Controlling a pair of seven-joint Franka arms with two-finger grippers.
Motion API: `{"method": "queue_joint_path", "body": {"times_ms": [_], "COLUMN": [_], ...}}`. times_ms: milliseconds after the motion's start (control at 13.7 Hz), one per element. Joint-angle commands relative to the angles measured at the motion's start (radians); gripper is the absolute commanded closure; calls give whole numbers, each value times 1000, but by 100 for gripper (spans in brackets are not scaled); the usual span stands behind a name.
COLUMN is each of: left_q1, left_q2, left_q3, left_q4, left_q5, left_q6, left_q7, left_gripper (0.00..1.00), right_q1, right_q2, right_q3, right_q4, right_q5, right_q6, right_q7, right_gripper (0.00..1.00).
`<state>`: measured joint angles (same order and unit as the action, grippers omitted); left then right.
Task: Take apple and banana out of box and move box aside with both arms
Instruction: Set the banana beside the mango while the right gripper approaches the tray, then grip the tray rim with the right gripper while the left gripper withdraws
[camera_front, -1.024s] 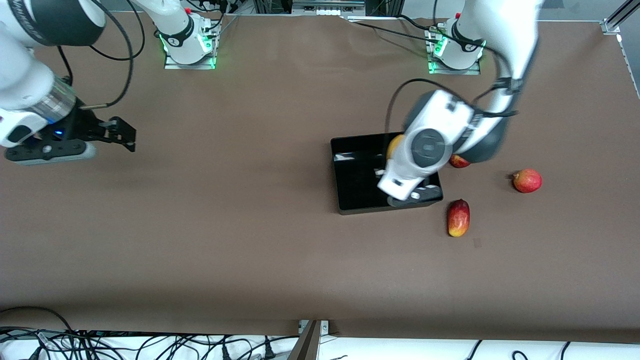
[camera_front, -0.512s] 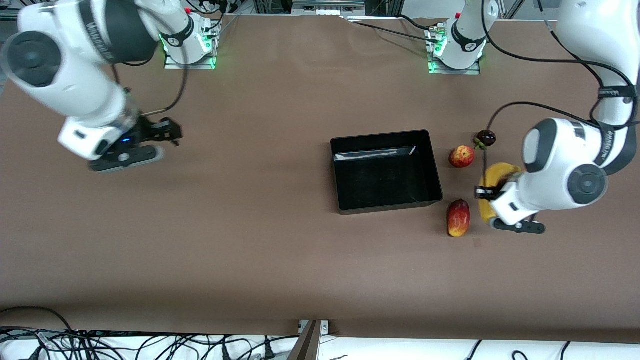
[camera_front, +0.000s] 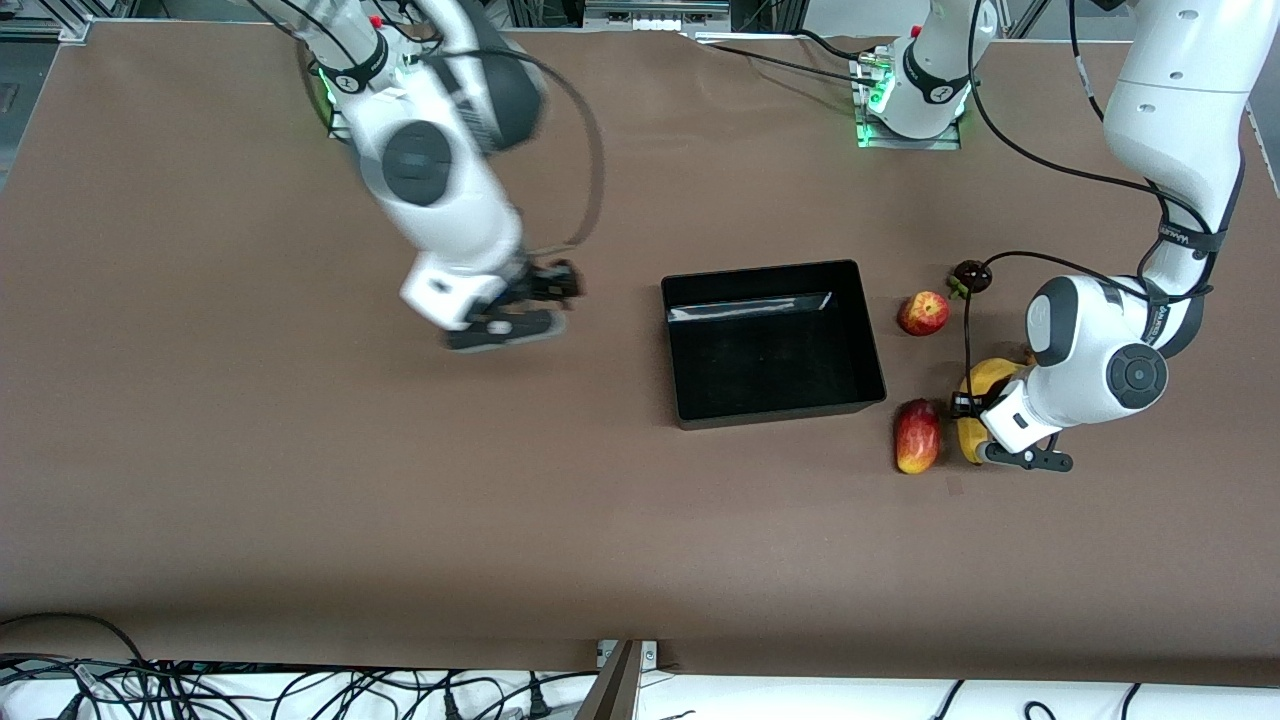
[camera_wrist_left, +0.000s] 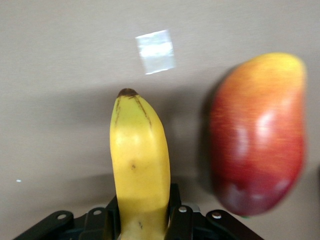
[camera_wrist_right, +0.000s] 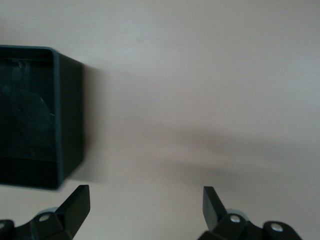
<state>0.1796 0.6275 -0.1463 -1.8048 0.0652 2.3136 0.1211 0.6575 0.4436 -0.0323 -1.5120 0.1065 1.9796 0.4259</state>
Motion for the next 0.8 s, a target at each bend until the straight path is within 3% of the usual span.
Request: {"method": "queue_joint_path", "body": {"times_ms": [0, 293, 585, 659, 732], "left_q1": [-2, -14, -26, -26, -26], "left_q2": [-15, -104, -267, -306, -342], "left_q3": [17, 14, -1, -1, -1], "left_q4": [-4, 5, 64, 106, 149], "left_q5": [34, 34, 15, -2, -13], "left_q6": [4, -42, -332, -438, -545], "left_q7": [9, 3, -3, -5, -5], "left_gripper": [0, 0, 0, 0, 0], "right_q1": [80, 197, 221, 224, 225], "right_q2": [130, 242, 311, 326, 340], "right_q3": [-14, -21, -23, -24, -24], "right_q4": [116, 118, 119, 119, 119], "right_q5": [6, -77, -102, -105, -123], "right_q6": [48, 203, 300, 315, 330], "right_q7": [126, 244, 294, 292, 294], "right_gripper": [0, 0, 2, 8, 23]}}
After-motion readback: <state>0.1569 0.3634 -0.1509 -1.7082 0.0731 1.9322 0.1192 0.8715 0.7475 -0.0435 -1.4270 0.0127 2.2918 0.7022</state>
